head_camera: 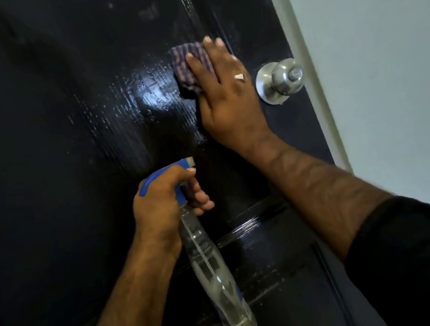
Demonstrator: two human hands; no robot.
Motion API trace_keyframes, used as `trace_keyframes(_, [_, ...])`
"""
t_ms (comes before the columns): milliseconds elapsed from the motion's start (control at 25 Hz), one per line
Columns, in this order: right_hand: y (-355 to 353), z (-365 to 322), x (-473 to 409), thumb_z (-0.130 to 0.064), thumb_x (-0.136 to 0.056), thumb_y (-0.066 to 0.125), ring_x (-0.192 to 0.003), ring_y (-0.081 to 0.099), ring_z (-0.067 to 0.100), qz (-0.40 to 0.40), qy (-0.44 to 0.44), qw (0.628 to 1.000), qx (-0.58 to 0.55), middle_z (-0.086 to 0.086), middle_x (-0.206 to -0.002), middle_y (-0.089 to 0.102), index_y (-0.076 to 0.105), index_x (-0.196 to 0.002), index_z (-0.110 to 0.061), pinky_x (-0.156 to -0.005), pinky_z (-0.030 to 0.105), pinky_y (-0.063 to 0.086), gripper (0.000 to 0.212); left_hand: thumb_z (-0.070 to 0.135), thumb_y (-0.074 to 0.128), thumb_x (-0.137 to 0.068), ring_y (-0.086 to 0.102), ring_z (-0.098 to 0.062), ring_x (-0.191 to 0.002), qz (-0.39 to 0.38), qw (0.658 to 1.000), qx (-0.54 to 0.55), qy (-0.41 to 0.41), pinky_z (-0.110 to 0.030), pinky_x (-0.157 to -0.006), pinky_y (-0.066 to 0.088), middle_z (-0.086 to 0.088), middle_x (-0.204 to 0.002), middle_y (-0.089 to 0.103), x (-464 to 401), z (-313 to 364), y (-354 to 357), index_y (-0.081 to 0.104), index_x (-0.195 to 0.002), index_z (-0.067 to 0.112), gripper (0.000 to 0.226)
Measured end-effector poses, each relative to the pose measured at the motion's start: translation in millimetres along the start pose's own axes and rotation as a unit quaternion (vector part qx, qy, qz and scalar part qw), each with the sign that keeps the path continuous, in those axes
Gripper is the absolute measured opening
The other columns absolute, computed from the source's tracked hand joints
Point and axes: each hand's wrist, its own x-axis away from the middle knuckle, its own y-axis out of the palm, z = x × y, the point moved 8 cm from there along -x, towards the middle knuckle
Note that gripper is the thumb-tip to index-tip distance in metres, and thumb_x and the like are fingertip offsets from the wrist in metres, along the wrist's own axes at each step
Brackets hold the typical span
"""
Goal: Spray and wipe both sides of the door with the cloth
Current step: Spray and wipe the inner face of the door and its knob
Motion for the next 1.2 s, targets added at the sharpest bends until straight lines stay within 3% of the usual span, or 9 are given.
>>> trace_keyframes(280, [-39,43,167,-0.005,-0.097,0.060,-0.163,0.022,0.042,-0.125,-0.090,0.988,0.011,0.025,-0.172,0.029,0.047,-0.159,-0.004,-0.126,0.063,0.029,0.063,0.008,0.063,-0.088,0.055,-0.026,-0.049,-0.025,1.000,0.014,0.011,-0.031,-0.049,0.050,-0.013,-0.060,0.057,-2,-5,33,0.064,-0.068,0.004,0.021])
trace_keyframes(480, [-59,118,189,-0.019,-0.108,0.046,-0.163,0.022,0.038,0.004,0.235,0.972,-0.016,0.019,-0.174,0.029,0.047,-0.161,-0.007,-0.126,0.062,0.031,0.054,0.008,0.065,-0.087,0.060,-0.031,-0.049,-0.081,0.997,-0.012,0.003,-0.030,-0.050,0.049,-0.020,-0.059,0.058,-4,-24,78,0.066,-0.059,0.003,0.028])
trace_keyframes(640, [-41,76,211,-0.015,-0.101,0.054,-0.162,0.023,0.046,-0.129,-0.052,0.990,0.002,0.026,-0.171,0.030,0.049,-0.158,-0.003,-0.125,0.068,0.029,0.058,0.006,0.064,-0.087,0.059,-0.030,-0.049,-0.081,0.997,0.003,0.002,-0.029,-0.050,0.047,-0.021,-0.057,0.059,-8,-40,99,0.068,-0.060,-0.001,0.028])
trace_keyframes(680, [-48,91,199,-0.015,-0.101,0.052,-0.161,0.025,0.044,-0.111,-0.040,0.993,0.008,0.024,-0.171,0.031,0.048,-0.158,-0.004,-0.124,0.066,0.031,0.058,0.007,0.065,-0.088,0.063,-0.033,-0.053,-0.081,0.997,-0.002,0.011,-0.028,-0.051,0.047,-0.024,-0.060,0.061,-10,-41,101,0.069,-0.065,-0.007,0.027])
trace_keyframes(840, [-52,127,151,-0.020,-0.108,0.046,-0.162,0.025,0.041,0.031,0.225,0.974,-0.022,0.021,-0.171,0.034,0.046,-0.160,-0.005,-0.126,0.060,0.031,0.054,0.004,0.065,-0.089,0.058,-0.030,-0.048,-0.034,0.999,0.012,0.026,-0.028,-0.045,0.047,-0.021,-0.057,0.055,-16,-48,104,0.065,-0.068,-0.008,0.025])
trace_keyframes(920, [-32,82,155,-0.011,-0.103,0.055,-0.163,0.020,0.045,-0.035,0.075,0.996,-0.018,0.025,-0.171,0.031,0.047,-0.159,-0.002,-0.127,0.064,0.027,0.057,0.002,0.062,-0.089,0.051,-0.024,-0.044,-0.013,0.999,0.029,0.027,-0.028,-0.042,0.046,-0.015,-0.053,0.051,-16,-49,102,0.064,-0.066,-0.003,0.024])
trace_keyframes(1040, [-38,69,175,-0.008,-0.098,0.063,-0.162,0.025,0.044,-0.133,-0.157,0.979,0.003,0.026,-0.169,0.033,0.050,-0.156,-0.002,-0.126,0.063,0.029,0.061,0.006,0.063,-0.090,0.061,-0.028,-0.048,-0.023,0.999,0.012,0.047,-0.027,-0.046,0.048,-0.018,-0.055,0.059,-21,-46,95,0.067,-0.064,-0.003,0.028])
trace_keyframes(1080, [-45,89,173,-0.007,-0.099,0.062,-0.162,0.025,0.042,-0.125,-0.131,0.983,0.009,0.026,-0.169,0.034,0.049,-0.157,-0.002,-0.126,0.064,0.030,0.060,0.008,0.064,-0.090,0.066,-0.031,-0.052,-0.029,0.998,0.002,0.055,-0.028,-0.049,0.049,-0.020,-0.058,0.062,-21,-45,92,0.068,-0.064,-0.002,0.028])
trace_keyframes(1200, [-58,136,186,-0.005,-0.103,0.054,-0.164,0.020,0.040,-0.034,0.143,0.989,-0.030,0.024,-0.173,0.028,0.044,-0.160,-0.001,-0.126,0.065,0.029,0.058,0.009,0.065,-0.092,0.071,-0.035,-0.059,-0.032,0.997,-0.021,0.063,-0.027,-0.052,0.053,-0.021,-0.063,0.067,-18,-53,77,0.069,-0.065,-0.001,0.029])
